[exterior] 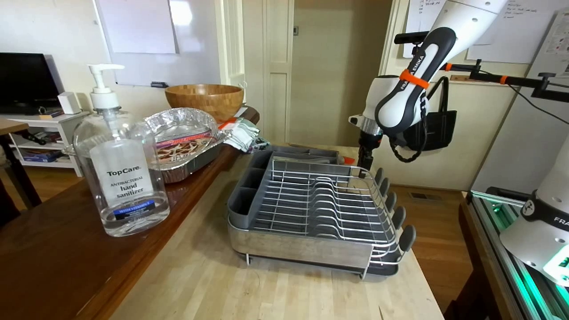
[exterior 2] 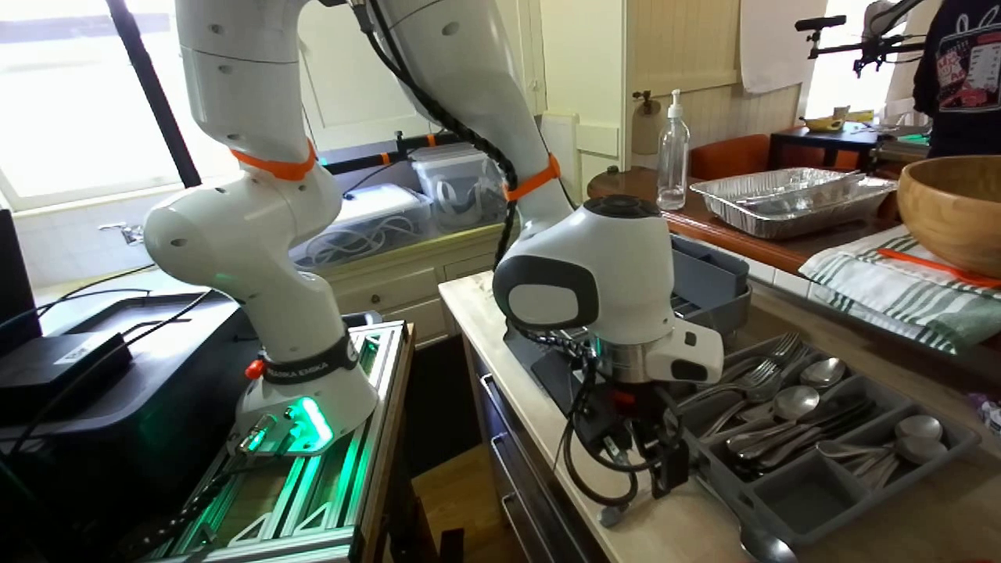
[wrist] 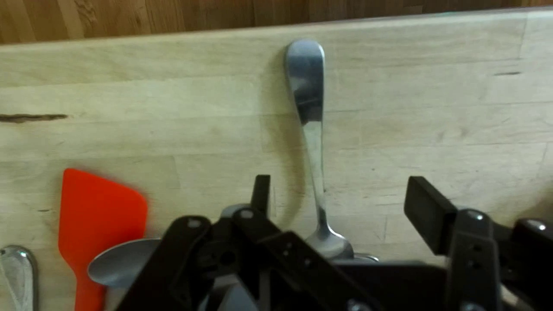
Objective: Place the fork and one spoon in the cutlery rack
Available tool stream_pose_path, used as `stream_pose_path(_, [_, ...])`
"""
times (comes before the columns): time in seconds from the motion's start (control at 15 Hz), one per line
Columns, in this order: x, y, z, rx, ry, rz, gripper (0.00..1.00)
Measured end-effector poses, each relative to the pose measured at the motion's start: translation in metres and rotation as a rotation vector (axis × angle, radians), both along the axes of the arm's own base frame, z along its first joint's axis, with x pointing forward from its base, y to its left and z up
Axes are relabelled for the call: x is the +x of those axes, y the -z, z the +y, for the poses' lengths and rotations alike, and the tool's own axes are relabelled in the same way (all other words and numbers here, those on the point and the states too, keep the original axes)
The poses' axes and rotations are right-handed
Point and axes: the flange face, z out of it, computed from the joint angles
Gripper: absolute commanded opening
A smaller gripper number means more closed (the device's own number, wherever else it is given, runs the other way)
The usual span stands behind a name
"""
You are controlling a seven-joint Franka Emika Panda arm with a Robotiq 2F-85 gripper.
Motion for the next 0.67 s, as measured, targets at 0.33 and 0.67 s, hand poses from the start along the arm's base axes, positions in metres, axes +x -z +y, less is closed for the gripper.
stream_pose_path(0.33, [0.004, 0.013, -0.007, 0.021, -0.012, 0.016, 0.29])
stream_pose_path(0.67, [0.009, 0.021, -0.016, 0.032, -0.034, 0.023, 0.00])
